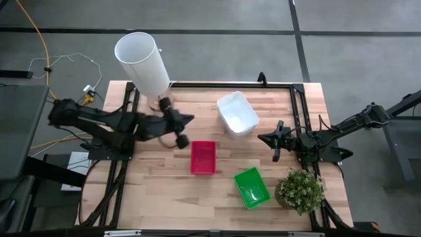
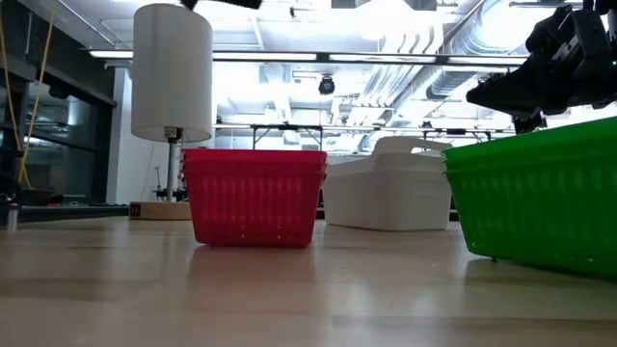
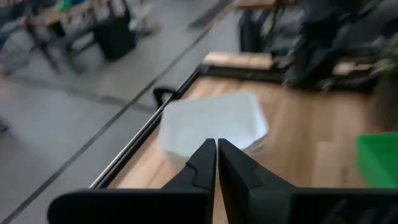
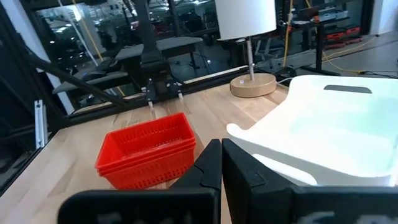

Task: Stack baskets by color
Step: Return to Home Position

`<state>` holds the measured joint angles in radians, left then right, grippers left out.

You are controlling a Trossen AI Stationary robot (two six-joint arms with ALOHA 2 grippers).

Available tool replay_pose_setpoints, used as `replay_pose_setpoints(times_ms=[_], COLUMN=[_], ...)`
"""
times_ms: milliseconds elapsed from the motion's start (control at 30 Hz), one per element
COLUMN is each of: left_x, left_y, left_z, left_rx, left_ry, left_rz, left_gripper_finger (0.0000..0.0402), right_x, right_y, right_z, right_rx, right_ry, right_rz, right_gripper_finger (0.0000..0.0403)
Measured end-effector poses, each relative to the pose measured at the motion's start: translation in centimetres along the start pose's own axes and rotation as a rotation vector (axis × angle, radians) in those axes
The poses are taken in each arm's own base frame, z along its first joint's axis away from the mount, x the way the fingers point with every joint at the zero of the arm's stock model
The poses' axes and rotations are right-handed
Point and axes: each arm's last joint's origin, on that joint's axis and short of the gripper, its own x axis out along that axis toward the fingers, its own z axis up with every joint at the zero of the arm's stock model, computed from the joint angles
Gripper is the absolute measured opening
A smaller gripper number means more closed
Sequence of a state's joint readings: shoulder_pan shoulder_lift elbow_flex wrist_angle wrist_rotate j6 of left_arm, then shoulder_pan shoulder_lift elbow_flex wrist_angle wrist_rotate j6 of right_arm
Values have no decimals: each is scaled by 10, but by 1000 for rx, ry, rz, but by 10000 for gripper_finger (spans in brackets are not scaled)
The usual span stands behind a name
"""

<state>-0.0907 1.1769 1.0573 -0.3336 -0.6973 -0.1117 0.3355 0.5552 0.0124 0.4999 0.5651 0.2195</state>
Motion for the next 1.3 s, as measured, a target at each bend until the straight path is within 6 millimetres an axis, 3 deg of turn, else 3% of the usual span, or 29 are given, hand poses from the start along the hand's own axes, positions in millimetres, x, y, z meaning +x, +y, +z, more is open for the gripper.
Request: replay_pose_setpoints(times_ms=[233,500,833,1000,1167,1300], left_x=[-25,-48,-60,-66,-69,-72], left_y=[3,28,41,44,43,46], left_z=[-62,-91,-147,-166,-179,-176], left_rx=[-6,-32,-104,-147,-148,-177], left_ry=[-241,-348,-432,-466,-473,-511], left_rz=[-192,-345,-408,-436,-445,-367], left_gripper_finger=[1,0,0,0,0,0], right_x=[0,0,7,19,29,34], right_y=[2,3,16,27,33,37], right_z=[4,7,37,50,50,50], right_rx=[5,28,-39,-116,-139,-151], right_ry=[-34,-53,-128,-111,-74,-50], right_rz=[28,77,126,122,121,139], right_gripper_finger=[0,0,0,0,0,0])
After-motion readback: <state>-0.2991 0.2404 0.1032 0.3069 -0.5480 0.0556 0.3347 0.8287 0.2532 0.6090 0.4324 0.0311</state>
